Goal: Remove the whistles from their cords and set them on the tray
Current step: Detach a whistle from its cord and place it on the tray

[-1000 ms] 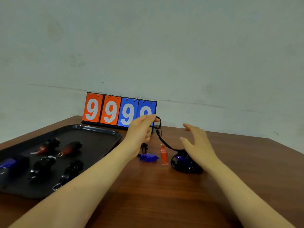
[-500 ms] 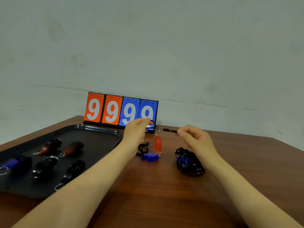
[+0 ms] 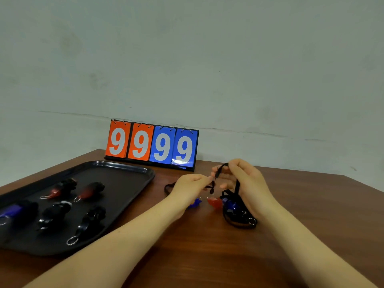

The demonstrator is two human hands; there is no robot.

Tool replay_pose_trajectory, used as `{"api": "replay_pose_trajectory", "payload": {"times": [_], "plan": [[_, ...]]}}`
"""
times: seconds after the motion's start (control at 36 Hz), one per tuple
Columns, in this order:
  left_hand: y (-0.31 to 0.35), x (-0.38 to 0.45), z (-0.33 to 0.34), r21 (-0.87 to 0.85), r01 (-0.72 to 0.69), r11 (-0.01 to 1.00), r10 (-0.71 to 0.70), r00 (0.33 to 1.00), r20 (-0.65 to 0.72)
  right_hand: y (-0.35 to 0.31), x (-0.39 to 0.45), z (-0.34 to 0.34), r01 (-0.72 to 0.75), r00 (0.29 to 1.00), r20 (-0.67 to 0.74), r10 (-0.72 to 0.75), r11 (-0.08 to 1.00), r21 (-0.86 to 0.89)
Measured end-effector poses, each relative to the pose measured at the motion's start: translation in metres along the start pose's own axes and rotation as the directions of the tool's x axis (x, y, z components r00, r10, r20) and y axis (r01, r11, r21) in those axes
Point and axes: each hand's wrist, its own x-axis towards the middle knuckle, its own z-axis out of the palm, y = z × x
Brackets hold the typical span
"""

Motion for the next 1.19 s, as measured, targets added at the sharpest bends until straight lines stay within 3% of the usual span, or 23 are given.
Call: {"api": "replay_pose_trajectory", "payload": {"times": [0.28, 0.39, 0.44, 0.5, 0.56, 0.61, 0.67, 0.78, 0.89, 1.19], "plan": [[-0.001, -0.002, 0.020, -0.017, 0.161, 0.987, -0.160, 0.985, 0.068, -0.005, 0.004, -0.002, 0.062, 0.995, -0.092, -0.032, 0.937, 0.344], [-0.001, -0.001, 0.021, 0.043, 0.154, 0.987, -0.159, 0.980, 0.122, -0.008, 0.007, -0.009, 0.013, 0.993, -0.104, 0.055, 0.827, 0.562], [0.001, -0.004, 0.019, 0.033, 0.142, 0.989, -0.145, 0.973, 0.181, -0.008, 0.008, -0.013, 0.004, 0.986, -0.139, 0.097, 0.809, 0.587], [0.004, -0.006, 0.016, -0.005, 0.117, 0.993, -0.113, 0.966, 0.233, -0.008, 0.010, -0.016, 0.011, 0.975, -0.201, 0.094, 0.884, 0.468], [0.008, -0.007, 0.013, -0.041, 0.073, 0.996, -0.061, 0.969, 0.241, -0.006, 0.009, -0.019, 0.038, 0.962, -0.272, -0.023, 0.998, 0.050], [0.012, -0.007, 0.008, -0.099, 0.028, 0.995, -0.007, 0.978, 0.206, -0.005, 0.006, -0.021, 0.087, 0.958, -0.222, -0.183, 0.920, -0.383], [0.012, -0.006, 0.004, -0.121, -0.011, 0.993, 0.029, 0.989, 0.146, -0.002, 0.002, -0.020, 0.144, 0.965, -0.105, -0.238, 0.825, -0.546], [0.015, -0.008, 0.000, -0.054, -0.048, 0.997, 0.048, 0.999, 0.001, 0.004, 0.001, -0.018, 0.216, 0.975, 0.132, -0.178, 0.625, -0.750], [0.015, -0.009, 0.003, 0.069, -0.147, 0.987, 0.152, 0.986, -0.067, 0.013, 0.004, -0.017, 0.254, 0.967, 0.243, -0.078, 0.358, -0.898], [0.010, -0.003, 0.003, 0.083, -0.170, 0.982, 0.182, 0.969, -0.167, 0.016, 0.005, -0.016, 0.208, 0.977, 0.170, -0.130, 0.390, -0.897]]}}
